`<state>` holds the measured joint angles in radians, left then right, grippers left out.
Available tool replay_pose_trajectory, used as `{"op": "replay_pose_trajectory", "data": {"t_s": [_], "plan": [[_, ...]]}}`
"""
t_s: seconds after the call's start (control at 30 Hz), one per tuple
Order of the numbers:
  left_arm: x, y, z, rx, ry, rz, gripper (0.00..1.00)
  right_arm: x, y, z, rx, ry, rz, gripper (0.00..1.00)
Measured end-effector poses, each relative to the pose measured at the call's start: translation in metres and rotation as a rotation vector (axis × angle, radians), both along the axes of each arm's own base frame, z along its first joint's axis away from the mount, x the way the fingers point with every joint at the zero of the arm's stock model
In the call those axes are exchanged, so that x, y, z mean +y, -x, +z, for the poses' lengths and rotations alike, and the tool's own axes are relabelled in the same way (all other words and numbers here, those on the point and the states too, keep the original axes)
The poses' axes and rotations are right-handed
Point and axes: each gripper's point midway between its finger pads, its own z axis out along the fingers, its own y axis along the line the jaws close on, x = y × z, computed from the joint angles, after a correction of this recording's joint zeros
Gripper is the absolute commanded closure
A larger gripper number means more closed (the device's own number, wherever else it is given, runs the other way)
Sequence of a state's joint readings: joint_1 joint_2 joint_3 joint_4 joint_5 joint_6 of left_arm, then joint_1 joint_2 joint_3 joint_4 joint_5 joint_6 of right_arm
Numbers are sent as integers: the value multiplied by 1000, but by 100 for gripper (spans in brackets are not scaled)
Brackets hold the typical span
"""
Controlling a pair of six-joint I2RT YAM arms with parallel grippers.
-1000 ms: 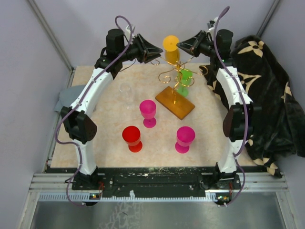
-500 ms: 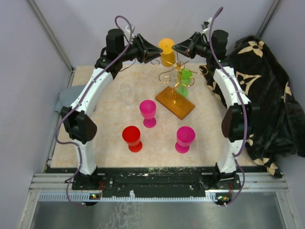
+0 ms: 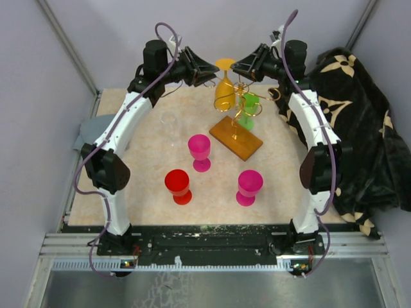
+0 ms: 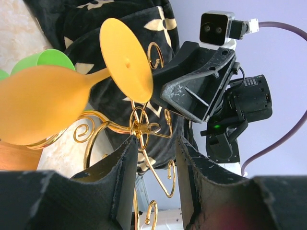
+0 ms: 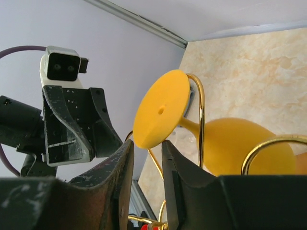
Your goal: Place the wine glass upside down on the wine glass rack
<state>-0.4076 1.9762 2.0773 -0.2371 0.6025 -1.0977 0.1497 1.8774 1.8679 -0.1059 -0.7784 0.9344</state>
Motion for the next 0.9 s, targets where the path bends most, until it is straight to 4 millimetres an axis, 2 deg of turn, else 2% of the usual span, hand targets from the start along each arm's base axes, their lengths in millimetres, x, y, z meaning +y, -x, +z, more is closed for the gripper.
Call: {"op": "replay_pose_trajectory", "data": {"t_s": [0.33,0.43,0.57,0.67,0.73,0.83,0.9], "plan": [[3,8,5,-5,-1,0,57,-5,16,11,-4,30,-15,68],[5,11,11,-18,1,0,57,-8,26,20,-18,38,-20,68],[9,13,17,-37,2,3,58,-19,43,40,-58,53,-44,68],[14,14,22,-60,-6,10,59,-40,63,67,-124,66,-94,68],[22,15,26,-80,-22,22,59,-65,78,89,-183,76,-153,68],[38,17,31,-119,-51,53,59,-97,98,118,-267,99,-247,68],[50,18,34,-137,-66,74,60,-113,110,130,-312,124,-307,68]]}}
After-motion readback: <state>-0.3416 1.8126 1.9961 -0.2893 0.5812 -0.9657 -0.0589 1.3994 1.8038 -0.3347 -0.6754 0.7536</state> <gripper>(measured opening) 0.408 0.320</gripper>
